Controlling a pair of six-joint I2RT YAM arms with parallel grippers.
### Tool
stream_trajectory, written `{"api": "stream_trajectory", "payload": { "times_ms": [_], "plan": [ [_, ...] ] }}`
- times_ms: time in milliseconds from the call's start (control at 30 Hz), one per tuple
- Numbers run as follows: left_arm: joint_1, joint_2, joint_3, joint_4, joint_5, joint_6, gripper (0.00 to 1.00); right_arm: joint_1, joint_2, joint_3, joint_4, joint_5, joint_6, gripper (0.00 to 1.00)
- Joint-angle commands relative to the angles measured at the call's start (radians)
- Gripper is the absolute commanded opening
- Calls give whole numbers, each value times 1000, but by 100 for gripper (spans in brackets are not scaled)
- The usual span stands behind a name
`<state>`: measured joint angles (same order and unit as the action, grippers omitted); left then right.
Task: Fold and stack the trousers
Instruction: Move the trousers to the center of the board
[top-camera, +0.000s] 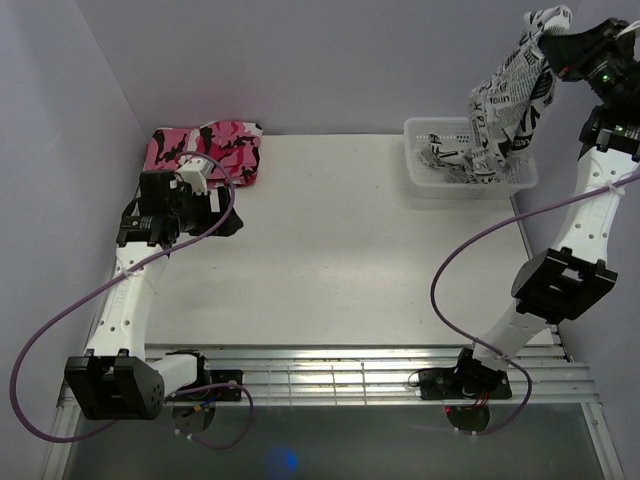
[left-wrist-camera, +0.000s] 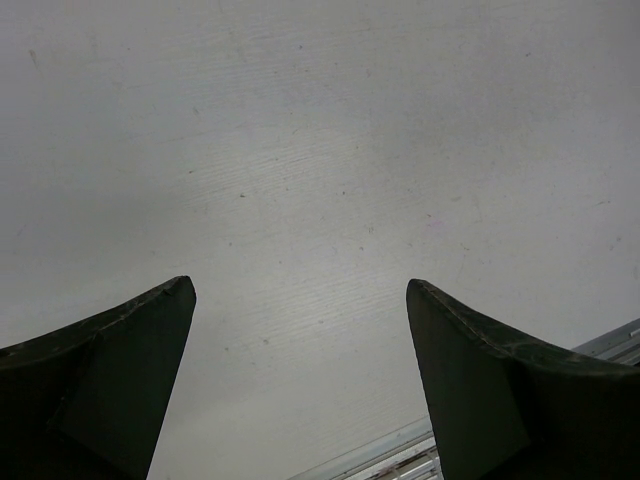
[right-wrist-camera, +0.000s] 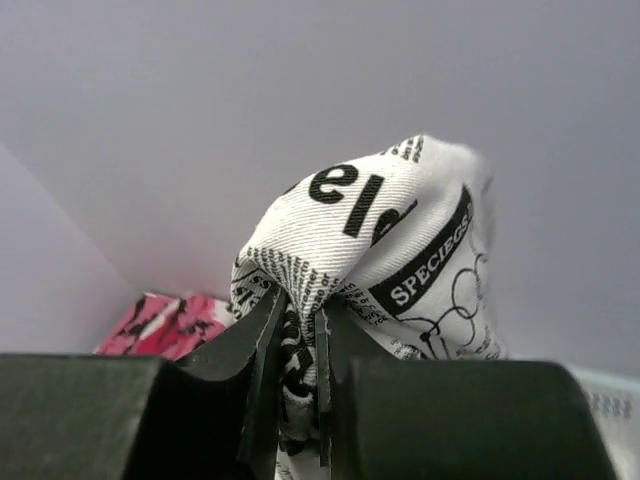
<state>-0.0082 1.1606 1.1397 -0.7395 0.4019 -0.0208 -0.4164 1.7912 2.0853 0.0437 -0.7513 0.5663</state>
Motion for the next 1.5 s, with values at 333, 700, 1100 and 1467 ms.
{"api": "stream_trajectory", "payload": {
  "times_ms": [333, 700, 1100, 1467],
  "plan": [
    [2, -104, 31, 84, -26, -64, 98, 53, -341, 73, 677, 41, 527, 8],
    [2, -124, 2, 127, 18, -82, 98, 235, -547, -272, 566, -6, 321, 8],
    [2, -154, -57, 155, 233, 36, 98, 680, -577, -996, 205, 131, -448, 8],
    [-21, -104, -112, 111, 448, 229, 98, 760, -506, -952, -231, 66, -606, 96]
  ]
}}
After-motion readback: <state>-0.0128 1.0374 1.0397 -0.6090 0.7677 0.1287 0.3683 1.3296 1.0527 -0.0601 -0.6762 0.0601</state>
